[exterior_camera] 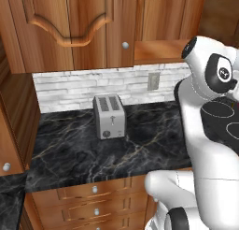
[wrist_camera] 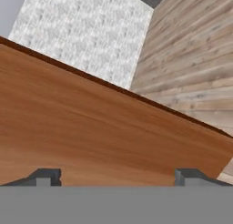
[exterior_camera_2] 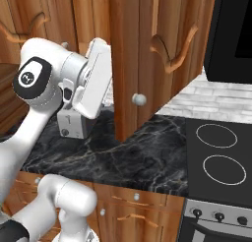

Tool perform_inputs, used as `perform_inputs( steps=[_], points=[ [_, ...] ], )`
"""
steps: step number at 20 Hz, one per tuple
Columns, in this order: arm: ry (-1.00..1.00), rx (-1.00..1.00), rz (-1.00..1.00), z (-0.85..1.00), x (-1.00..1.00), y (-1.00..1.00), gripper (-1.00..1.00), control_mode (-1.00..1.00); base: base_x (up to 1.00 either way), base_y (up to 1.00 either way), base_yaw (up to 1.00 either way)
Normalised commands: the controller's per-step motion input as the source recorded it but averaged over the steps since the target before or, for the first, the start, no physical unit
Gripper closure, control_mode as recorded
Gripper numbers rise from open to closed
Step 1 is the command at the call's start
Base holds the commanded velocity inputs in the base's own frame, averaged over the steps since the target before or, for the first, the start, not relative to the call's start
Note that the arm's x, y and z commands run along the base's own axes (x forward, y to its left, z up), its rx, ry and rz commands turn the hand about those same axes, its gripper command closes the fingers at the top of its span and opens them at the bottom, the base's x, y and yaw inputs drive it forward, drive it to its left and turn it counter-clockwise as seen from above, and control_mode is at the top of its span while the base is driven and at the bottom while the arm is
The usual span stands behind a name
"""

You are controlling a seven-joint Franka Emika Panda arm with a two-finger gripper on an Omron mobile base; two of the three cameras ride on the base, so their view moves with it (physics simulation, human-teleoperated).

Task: Open the cabinet, pick the kettle from the cabinet, and place it in the sink.

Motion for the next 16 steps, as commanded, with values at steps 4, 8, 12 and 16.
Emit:
perform_inputs(
  steps=[4, 8, 12, 16],
  points=[
    [-0.1, 0.0, 0.0, 0.0, -0.18, -0.62, -1.0, -1.0, 0.0, 0.0, 0.0],
    [-0.11, 0.0, 0.01, 0.0, -0.14, -0.65, -1.0, -1.0, 0.0, 0.0, 0.0],
    [-0.16, 0.0, 0.08, 0.0, -0.14, -0.64, -1.0, -1.0, 0.0, 0.0, 0.0],
    [-0.17, 0.0, 0.15, 0.0, -0.13, -0.53, -1.0, -1.0, 0.0, 0.0, 0.0]
  ],
)
